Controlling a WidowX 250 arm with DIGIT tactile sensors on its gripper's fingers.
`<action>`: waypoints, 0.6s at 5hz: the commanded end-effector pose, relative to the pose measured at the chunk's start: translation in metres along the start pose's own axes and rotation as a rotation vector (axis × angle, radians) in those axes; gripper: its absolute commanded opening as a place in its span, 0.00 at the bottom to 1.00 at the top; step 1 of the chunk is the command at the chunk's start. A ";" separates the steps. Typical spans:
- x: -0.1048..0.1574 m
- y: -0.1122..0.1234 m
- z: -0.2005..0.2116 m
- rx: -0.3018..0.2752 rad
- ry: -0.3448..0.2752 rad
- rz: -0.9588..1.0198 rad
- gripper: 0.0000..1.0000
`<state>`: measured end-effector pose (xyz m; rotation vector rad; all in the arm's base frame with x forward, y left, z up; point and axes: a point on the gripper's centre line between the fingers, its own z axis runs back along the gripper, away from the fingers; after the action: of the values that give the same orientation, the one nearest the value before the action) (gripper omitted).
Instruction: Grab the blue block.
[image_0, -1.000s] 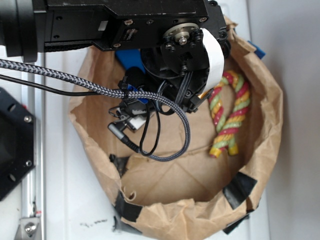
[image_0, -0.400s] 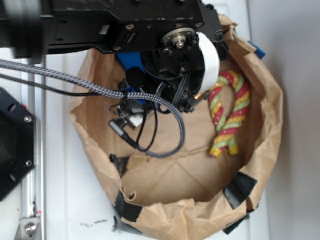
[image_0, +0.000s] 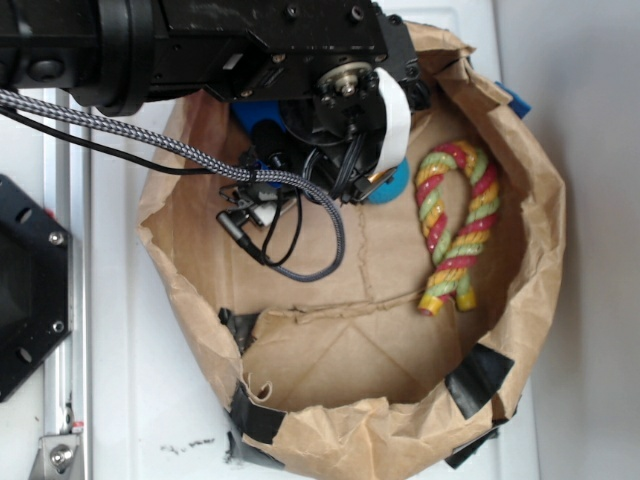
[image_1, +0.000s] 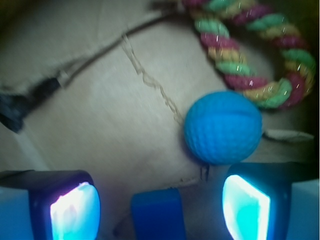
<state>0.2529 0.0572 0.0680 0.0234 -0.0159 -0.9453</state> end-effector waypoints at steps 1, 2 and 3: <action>-0.014 0.003 -0.006 0.024 -0.015 -0.027 1.00; -0.012 0.000 0.000 0.033 -0.021 -0.054 1.00; -0.017 -0.001 -0.002 -0.009 -0.025 -0.054 1.00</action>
<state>0.2376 0.0638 0.0550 -0.0373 0.0056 -1.0141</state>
